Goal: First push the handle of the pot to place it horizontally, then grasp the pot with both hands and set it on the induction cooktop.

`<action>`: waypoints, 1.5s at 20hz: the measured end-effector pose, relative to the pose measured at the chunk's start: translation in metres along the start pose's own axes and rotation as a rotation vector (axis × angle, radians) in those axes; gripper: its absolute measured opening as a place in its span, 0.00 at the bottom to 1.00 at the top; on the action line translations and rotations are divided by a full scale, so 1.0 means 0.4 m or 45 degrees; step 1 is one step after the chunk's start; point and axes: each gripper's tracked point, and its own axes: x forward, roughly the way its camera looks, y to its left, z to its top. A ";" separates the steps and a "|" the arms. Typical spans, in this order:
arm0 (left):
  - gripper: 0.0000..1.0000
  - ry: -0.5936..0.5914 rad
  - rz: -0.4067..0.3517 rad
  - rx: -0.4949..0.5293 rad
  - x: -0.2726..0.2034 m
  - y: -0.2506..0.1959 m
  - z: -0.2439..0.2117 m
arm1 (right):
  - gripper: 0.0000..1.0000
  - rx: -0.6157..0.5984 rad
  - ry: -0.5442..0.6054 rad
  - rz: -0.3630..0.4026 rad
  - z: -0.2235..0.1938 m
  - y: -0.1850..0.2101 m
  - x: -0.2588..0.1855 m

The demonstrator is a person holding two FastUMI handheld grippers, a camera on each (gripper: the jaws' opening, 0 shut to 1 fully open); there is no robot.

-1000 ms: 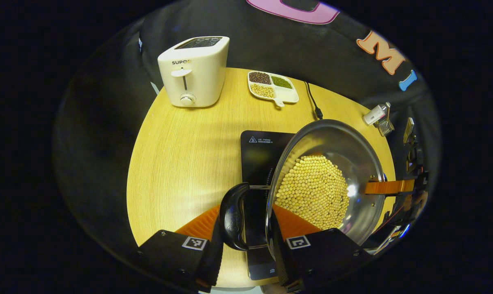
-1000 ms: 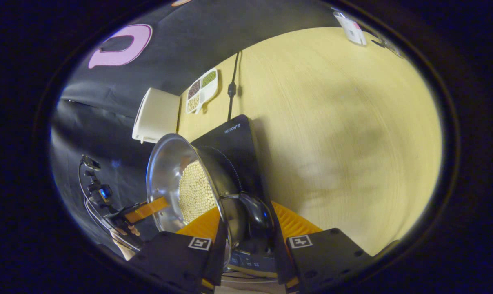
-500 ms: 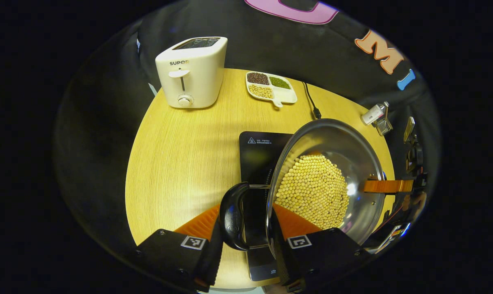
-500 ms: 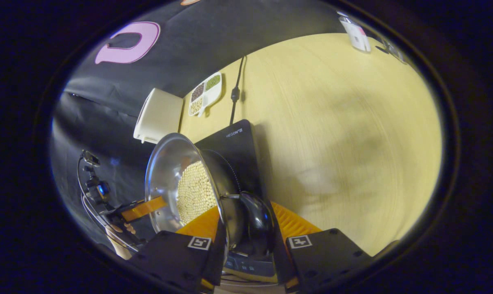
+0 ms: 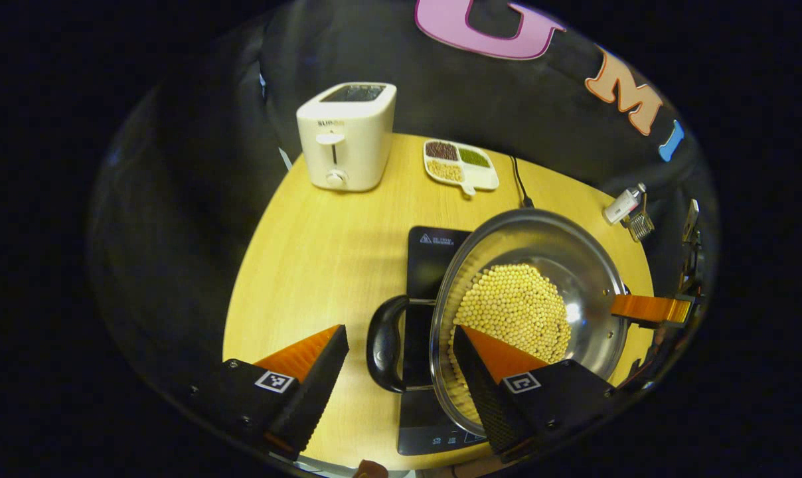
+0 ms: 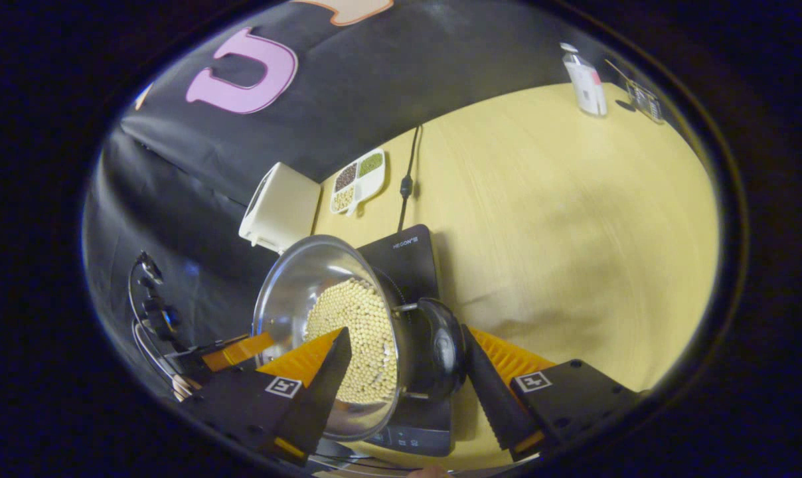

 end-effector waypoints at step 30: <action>0.96 -1.129 0.026 0.107 -0.699 -0.959 0.169 | 0.92 -0.605 -1.109 -0.138 0.326 -0.347 -1.168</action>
